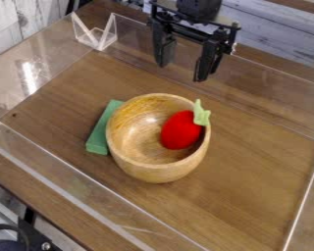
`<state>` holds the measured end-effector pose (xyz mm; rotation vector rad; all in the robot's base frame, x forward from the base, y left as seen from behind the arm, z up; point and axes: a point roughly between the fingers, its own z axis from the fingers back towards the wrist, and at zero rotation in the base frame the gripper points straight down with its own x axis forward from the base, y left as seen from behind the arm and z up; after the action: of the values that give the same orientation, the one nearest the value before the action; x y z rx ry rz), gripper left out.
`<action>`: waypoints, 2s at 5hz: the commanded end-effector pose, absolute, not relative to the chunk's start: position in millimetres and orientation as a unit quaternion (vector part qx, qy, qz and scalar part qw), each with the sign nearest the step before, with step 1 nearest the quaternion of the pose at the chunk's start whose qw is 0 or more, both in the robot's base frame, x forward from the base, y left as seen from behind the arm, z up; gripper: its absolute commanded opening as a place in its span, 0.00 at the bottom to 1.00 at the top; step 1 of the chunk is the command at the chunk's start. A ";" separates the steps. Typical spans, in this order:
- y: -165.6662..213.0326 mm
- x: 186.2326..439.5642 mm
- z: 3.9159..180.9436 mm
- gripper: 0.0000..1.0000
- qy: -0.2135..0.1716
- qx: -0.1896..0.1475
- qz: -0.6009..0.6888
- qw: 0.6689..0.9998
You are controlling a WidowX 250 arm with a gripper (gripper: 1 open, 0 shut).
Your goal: Remove the green block from the brown bowl and put it on the table
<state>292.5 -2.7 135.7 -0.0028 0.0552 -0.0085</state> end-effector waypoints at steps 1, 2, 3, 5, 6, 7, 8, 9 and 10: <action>-17.2 274.3 131.7 1.00 0.036 -0.005 -0.069 0.997; -33.2 253.2 123.9 1.00 0.038 -0.004 -0.130 0.991; -40.7 237.2 118.2 1.00 0.038 0.005 -0.170 0.985; -36.7 227.4 99.4 1.00 0.016 0.017 -0.154 0.988; -39.7 230.3 85.4 1.00 0.009 0.023 -0.152 0.988; -32.4 224.1 81.7 1.00 0.002 0.033 -0.137 0.990; -27.1 221.5 86.2 1.00 -0.015 0.041 -0.122 0.992; -39.1 229.0 90.7 1.00 -0.031 0.051 -0.139 0.989; -46.5 238.9 92.1 1.00 -0.047 0.043 -0.153 0.986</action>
<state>230.7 -43.3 82.3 0.0893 -0.0500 -0.3039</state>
